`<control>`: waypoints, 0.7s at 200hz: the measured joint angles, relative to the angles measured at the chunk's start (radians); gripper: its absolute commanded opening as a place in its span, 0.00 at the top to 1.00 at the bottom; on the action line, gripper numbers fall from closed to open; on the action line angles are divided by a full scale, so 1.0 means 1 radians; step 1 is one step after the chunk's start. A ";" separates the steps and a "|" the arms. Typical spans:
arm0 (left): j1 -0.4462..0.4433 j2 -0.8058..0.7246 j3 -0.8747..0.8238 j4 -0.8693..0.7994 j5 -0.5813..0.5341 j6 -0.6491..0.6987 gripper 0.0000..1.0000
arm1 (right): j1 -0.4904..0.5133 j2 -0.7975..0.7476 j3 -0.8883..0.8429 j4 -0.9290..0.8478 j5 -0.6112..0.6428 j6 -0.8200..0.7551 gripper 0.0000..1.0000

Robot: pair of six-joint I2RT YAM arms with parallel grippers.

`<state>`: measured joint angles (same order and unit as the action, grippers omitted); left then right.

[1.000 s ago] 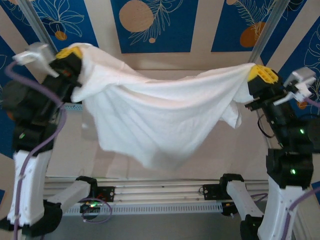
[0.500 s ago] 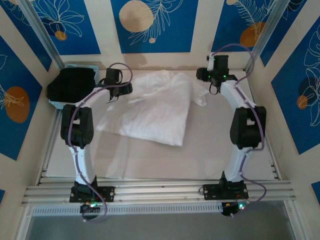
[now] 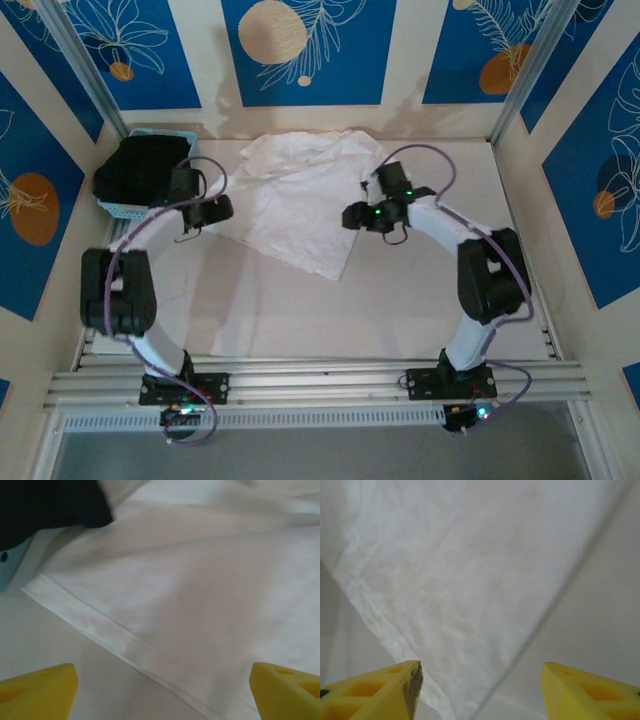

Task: Fold the inside-out t-shirt

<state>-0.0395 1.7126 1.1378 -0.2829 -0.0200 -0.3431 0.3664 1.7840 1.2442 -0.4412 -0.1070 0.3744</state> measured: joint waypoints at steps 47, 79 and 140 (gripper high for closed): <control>0.064 0.227 0.180 -0.090 -0.015 0.056 0.12 | 0.175 0.159 0.018 -0.025 0.050 0.046 0.35; 0.066 0.232 0.188 -0.102 0.003 0.064 0.12 | 0.233 0.203 0.095 -0.062 0.085 0.051 0.56; 0.064 0.004 0.025 -0.091 0.056 0.038 0.13 | 0.224 0.131 0.003 -0.160 0.206 0.047 1.00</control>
<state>0.0242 1.7168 1.1629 -0.3740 0.0357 -0.3054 0.5907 1.9152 1.2469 -0.6010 0.0990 0.4217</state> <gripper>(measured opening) 0.874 0.060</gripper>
